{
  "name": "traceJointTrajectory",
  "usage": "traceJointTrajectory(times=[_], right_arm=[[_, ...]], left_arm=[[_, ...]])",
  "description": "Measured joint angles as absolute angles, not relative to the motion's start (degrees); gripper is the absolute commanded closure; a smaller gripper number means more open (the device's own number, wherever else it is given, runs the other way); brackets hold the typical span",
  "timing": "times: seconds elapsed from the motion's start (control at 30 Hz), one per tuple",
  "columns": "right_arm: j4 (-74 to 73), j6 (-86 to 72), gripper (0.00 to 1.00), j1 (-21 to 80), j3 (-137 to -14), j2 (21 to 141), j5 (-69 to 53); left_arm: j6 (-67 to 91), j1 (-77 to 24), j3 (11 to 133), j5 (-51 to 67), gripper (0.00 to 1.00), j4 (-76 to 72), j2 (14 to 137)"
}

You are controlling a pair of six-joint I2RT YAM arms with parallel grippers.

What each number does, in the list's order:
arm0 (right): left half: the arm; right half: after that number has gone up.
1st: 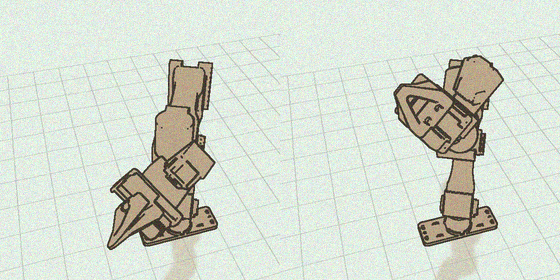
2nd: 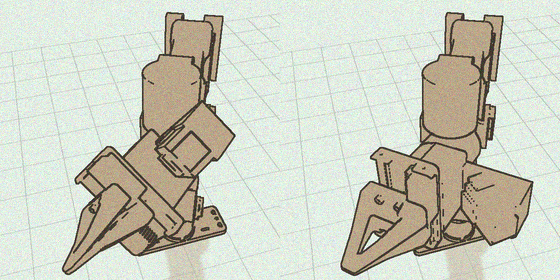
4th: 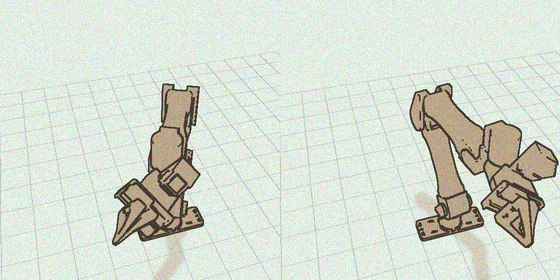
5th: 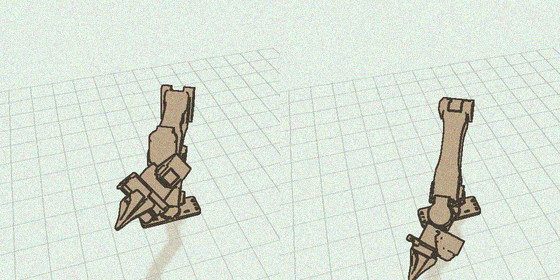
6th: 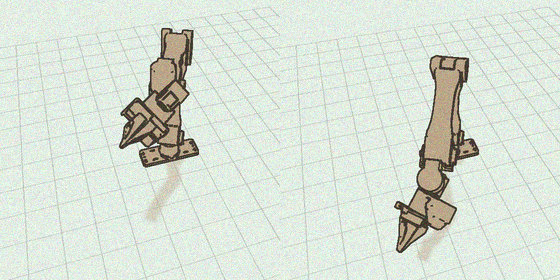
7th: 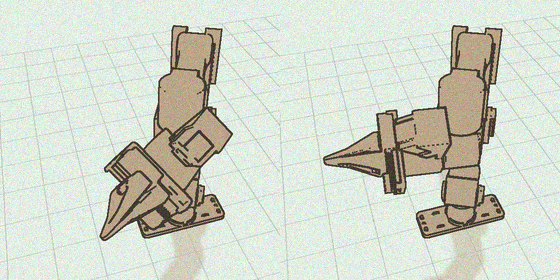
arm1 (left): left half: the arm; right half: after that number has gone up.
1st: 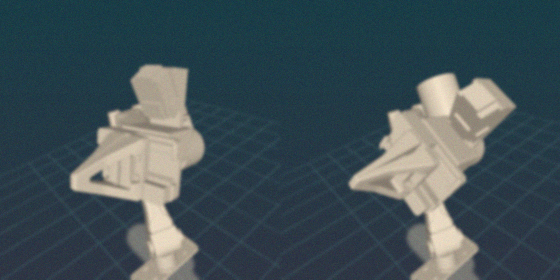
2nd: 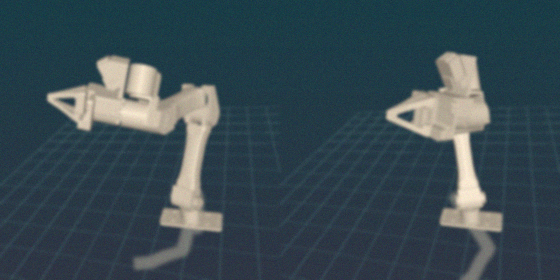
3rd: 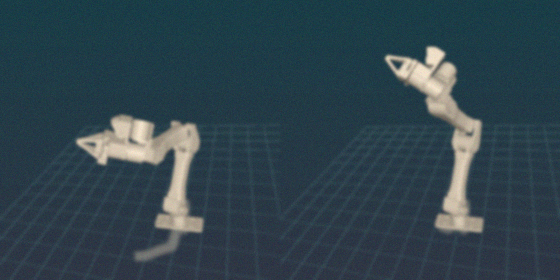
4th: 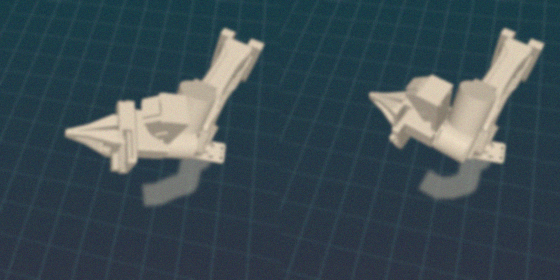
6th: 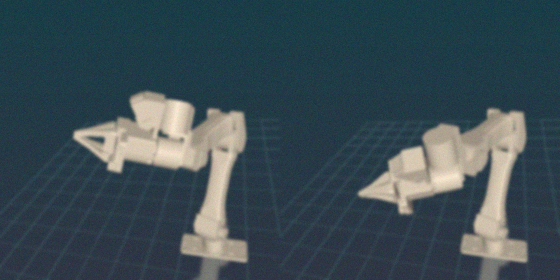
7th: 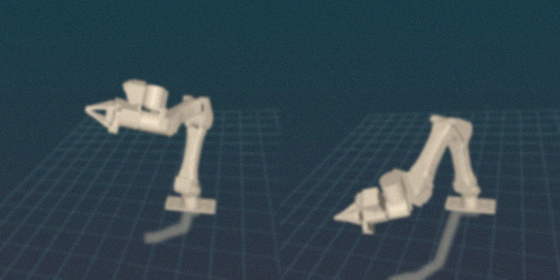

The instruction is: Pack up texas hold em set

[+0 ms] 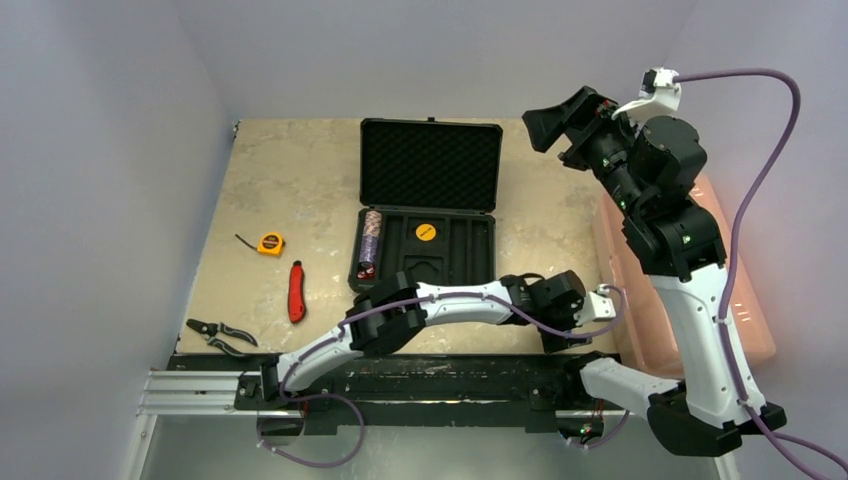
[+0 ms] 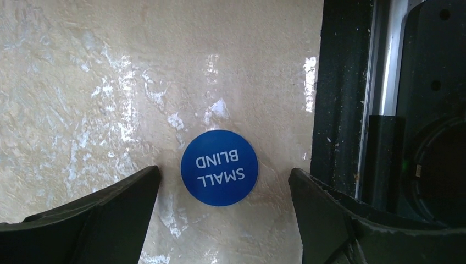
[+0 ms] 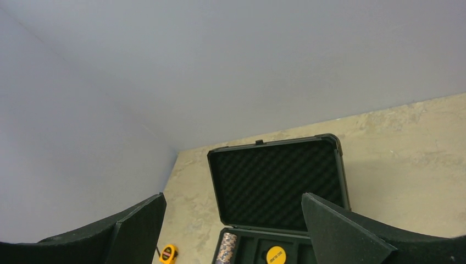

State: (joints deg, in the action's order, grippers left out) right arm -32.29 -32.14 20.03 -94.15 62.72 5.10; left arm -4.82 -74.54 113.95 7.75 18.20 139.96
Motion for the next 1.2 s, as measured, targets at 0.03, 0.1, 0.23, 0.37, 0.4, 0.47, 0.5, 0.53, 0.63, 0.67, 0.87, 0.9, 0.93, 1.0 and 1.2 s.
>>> traceJointTrajectory(times=[0.03,0.1,0.23,0.37,0.4,0.47,0.5,0.53,0.63,0.67,0.87,0.9,0.93,1.0,1.2], right_arm=[[-32.3,-32.2,0.01,20.0,-94.1,62.9,4.9],[-32.3,-32.5,0.01,20.0,-94.1,63.2,4.7],[-32.3,-32.8,0.01,20.0,-94.1,63.7,3.9],[-32.3,-33.1,0.01,20.0,-94.1,64.2,3.3],[-32.4,-33.2,0.01,20.0,-94.1,64.2,3.2],[-32.3,-33.4,0.01,20.0,-94.1,64.2,3.2],[-32.3,-33.4,0.01,20.0,-94.1,64.2,3.2],[-32.3,-33.4,0.01,20.0,-94.1,64.2,3.2],[-32.3,-33.5,0.01,20.0,-94.1,64.2,2.9],[-32.3,-33.5,0.01,20.0,-94.1,64.2,2.8],[-32.2,-33.9,0.01,20.0,-94.1,64.9,1.8],[-32.2,-34.1,0.01,20.0,-94.1,65.0,1.7],[-32.2,-34.1,0.01,20.0,-94.1,65.2,1.7],[-32.2,-34.4,0.01,20.0,-94.1,65.4,1.5],[-32.1,-34.9,0.01,20.0,-94.1,65.7,1.3]], left_arm=[[-5.3,-74.8,114.5,7.6,0.14,18.6,140.3],[-5.8,-75.1,116.4,7.2,0.16,19.6,141.3],[-7.2,-75.9,119.6,6.2,0.22,20.9,143.0],[-8.2,-76.5,120.1,4.3,0.29,21.4,143.2],[-8.3,-76.6,120.1,3.9,0.31,21.3,143.2],[-8.7,-76.8,120.1,3.1,0.35,21.3,143.2],[-8.8,-76.9,120.1,2.7,0.36,21.3,143.2],[-8.9,-77.0,120.1,2.1,0.37,21.1,143.2],[-9.8,-77.2,120.1,0.2,0.39,20.8,143.2],[-10.1,-77.2,120.0,-0.4,0.39,20.6,143.2],[-10.3,-77.3,117.5,-3.1,0.44,17.7,142.4],[-10.2,-77.3,116.4,-3.5,0.45,17.0,141.9],[-10.2,-77.3,115.5,-3.9,0.46,16.4,141.4],[-10.1,-77.1,113.6,-4.3,0.48,15.6,140.4],[-9.6,-75.0,107.5,-3.3,0.49,14.8,136.7]])
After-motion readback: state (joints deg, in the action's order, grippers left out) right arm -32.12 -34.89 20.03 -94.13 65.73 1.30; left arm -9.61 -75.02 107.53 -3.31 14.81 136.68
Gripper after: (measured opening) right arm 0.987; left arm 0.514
